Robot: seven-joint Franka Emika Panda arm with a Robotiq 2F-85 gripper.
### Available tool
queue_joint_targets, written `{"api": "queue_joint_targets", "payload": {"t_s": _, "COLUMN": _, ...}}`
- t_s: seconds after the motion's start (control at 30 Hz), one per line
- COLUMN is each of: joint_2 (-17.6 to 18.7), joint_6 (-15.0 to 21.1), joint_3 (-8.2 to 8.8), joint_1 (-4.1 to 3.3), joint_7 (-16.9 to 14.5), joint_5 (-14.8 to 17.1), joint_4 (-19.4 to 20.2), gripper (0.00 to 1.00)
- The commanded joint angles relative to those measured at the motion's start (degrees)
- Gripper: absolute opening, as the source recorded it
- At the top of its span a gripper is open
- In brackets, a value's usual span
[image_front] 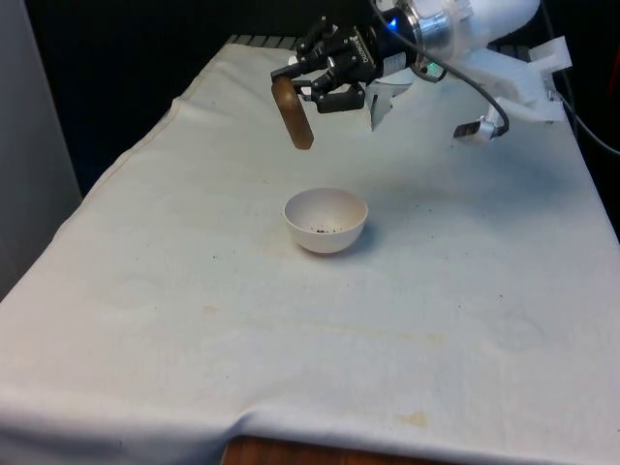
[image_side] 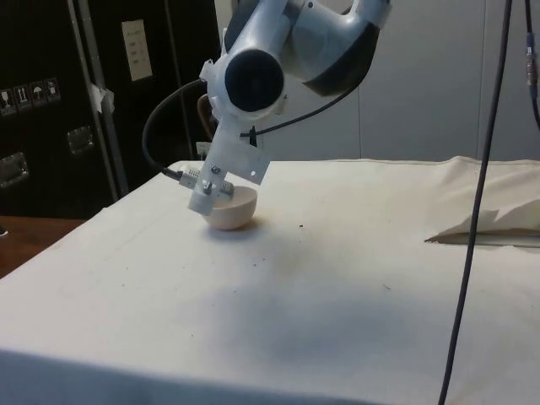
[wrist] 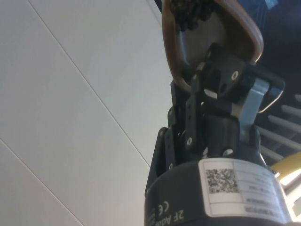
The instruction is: Pour the coffee beans from the cup into the bowl.
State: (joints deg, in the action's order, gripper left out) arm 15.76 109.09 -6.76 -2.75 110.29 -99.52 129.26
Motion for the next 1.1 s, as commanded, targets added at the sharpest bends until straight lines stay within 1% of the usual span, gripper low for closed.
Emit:
{"api": "queue_joint_targets", "payload": {"t_s": 0.0, "joint_2": 0.1, "joint_6": -0.2, "joint_3": -0.11, "joint_1": 0.00, "joint_7": 0.0, "joint_5": -0.1, "joint_4": 0.0, "gripper": 0.05}}
{"api": "queue_joint_targets", "payload": {"t_s": 0.07, "joint_2": 0.2, "joint_6": -1.7, "joint_3": -0.46, "joint_1": -0.29, "joint_7": 0.0, "joint_5": -0.6, "joint_4": -0.1, "gripper": 0.05}}
{"api": "queue_joint_targets", "payload": {"t_s": 0.23, "joint_2": 0.6, "joint_6": -4.4, "joint_3": -1.60, "joint_1": -0.29, "joint_7": 0.0, "joint_5": -0.8, "joint_4": -0.1, "gripper": 0.05}}
{"api": "queue_joint_targets", "payload": {"t_s": 0.27, "joint_2": 0.5, "joint_6": -4.2, "joint_3": -1.78, "joint_1": 0.00, "joint_7": -0.1, "joint_5": -0.6, "joint_4": 0.0, "gripper": 0.05}}
{"api": "queue_joint_targets", "payload": {"t_s": 0.3, "joint_2": 0.7, "joint_6": -5.0, "joint_3": -1.89, "joint_1": -0.29, "joint_7": 0.0, "joint_5": -0.9, "joint_4": -0.1, "gripper": 0.05}}
{"api": "queue_joint_targets", "payload": {"t_s": 0.4, "joint_2": 0.9, "joint_6": -6.5, "joint_3": -2.64, "joint_1": -0.29, "joint_7": 0.0, "joint_5": -0.9, "joint_4": -0.1, "gripper": 0.05}}
{"api": "queue_joint_targets", "payload": {"t_s": 0.43, "joint_2": 1.0, "joint_6": -7.6, "joint_3": -3.21, "joint_1": -0.29, "joint_7": 0.0, "joint_5": -1.0, "joint_4": -0.1, "gripper": 0.05}}
{"api": "queue_joint_targets", "payload": {"t_s": 0.5, "joint_2": 1.1, "joint_6": -8.1, "joint_3": -3.50, "joint_1": -0.29, "joint_7": 0.0, "joint_5": -1.0, "joint_4": -0.1, "gripper": 0.05}}
{"api": "queue_joint_targets", "payload": {"t_s": 0.53, "joint_2": 1.3, "joint_6": -9.1, "joint_3": -3.95, "joint_1": -0.29, "joint_7": 0.0, "joint_5": -1.0, "joint_4": -0.2, "gripper": 0.05}}
{"api": "queue_joint_targets", "payload": {"t_s": 0.57, "joint_2": 1.1, "joint_6": -8.5, "joint_3": -3.95, "joint_1": 0.00, "joint_7": -0.1, "joint_5": -0.8, "joint_4": 0.0, "gripper": 0.05}}
{"api": "queue_joint_targets", "payload": {"t_s": 0.6, "joint_2": 1.4, "joint_6": -9.6, "joint_3": -4.24, "joint_1": -0.23, "joint_7": 0.0, "joint_5": -1.1, "joint_4": -0.2, "gripper": 0.05}}
{"api": "queue_joint_targets", "payload": {"t_s": 0.73, "joint_2": 1.9, "joint_6": -12.0, "joint_3": -5.27, "joint_1": -0.23, "joint_7": 0.1, "joint_5": -1.4, "joint_4": -0.3, "gripper": 0.05}}
{"api": "queue_joint_targets", "payload": {"t_s": 0.8, "joint_2": 2.1, "joint_6": -12.9, "joint_3": -5.61, "joint_1": -0.23, "joint_7": 0.1, "joint_5": -1.5, "joint_4": -0.4, "gripper": 0.05}}
{"api": "queue_joint_targets", "payload": {"t_s": 0.83, "joint_2": 1.9, "joint_6": -12.5, "joint_3": -5.67, "joint_1": 0.00, "joint_7": -0.1, "joint_5": -1.3, "joint_4": -0.2, "gripper": 0.05}}
{"api": "queue_joint_targets", "payload": {"t_s": 0.87, "joint_2": 2.2, "joint_6": -13.3, "joint_3": -5.79, "joint_1": -0.23, "joint_7": 0.1, "joint_5": -1.7, "joint_4": -0.5, "gripper": 0.05}}
{"api": "queue_joint_targets", "payload": {"t_s": 0.93, "joint_2": 2.7, "joint_6": -14.6, "joint_3": -6.19, "joint_1": -0.23, "joint_7": 0.0, "joint_5": -2.0, "joint_4": -0.6, "gripper": 0.05}}
{"api": "queue_joint_targets", "payload": {"t_s": 1.07, "joint_2": 3.3, "joint_6": -16.0, "joint_3": -6.53, "joint_1": -0.23, "joint_7": 0.0, "joint_5": -2.4, "joint_4": -1.0, "gripper": 0.05}}
